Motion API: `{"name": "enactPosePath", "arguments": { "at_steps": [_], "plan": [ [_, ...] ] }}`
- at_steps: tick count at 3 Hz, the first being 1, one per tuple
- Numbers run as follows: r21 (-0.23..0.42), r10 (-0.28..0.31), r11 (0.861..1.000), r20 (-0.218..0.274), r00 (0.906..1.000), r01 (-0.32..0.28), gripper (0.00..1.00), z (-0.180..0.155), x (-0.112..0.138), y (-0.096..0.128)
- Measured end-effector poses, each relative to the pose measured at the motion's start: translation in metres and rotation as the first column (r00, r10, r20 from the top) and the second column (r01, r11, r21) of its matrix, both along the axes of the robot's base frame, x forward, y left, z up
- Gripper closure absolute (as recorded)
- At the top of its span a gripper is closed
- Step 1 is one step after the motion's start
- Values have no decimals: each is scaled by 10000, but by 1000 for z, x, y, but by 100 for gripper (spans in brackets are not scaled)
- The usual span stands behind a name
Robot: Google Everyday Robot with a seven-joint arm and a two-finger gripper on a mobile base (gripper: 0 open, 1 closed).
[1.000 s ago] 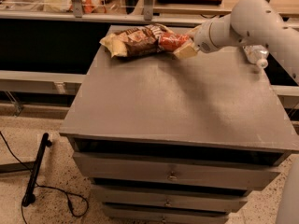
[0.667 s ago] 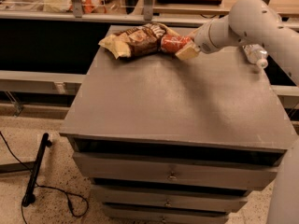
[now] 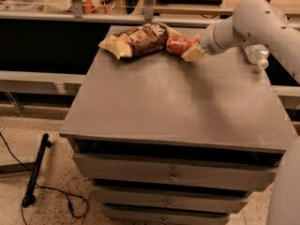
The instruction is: Move coke can near brown chip bag
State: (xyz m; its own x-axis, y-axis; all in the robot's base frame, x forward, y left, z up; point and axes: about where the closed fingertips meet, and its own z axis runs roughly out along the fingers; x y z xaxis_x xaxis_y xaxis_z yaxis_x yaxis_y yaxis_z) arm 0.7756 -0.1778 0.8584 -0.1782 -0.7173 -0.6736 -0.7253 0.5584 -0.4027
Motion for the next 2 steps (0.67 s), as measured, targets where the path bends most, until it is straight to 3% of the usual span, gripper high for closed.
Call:
{"name": "enactPosePath", "arguments": {
  "at_steps": [2],
  "plan": [
    [249, -243, 9994, -216, 9995, 249, 0, 4, -20, -28]
  ]
}}
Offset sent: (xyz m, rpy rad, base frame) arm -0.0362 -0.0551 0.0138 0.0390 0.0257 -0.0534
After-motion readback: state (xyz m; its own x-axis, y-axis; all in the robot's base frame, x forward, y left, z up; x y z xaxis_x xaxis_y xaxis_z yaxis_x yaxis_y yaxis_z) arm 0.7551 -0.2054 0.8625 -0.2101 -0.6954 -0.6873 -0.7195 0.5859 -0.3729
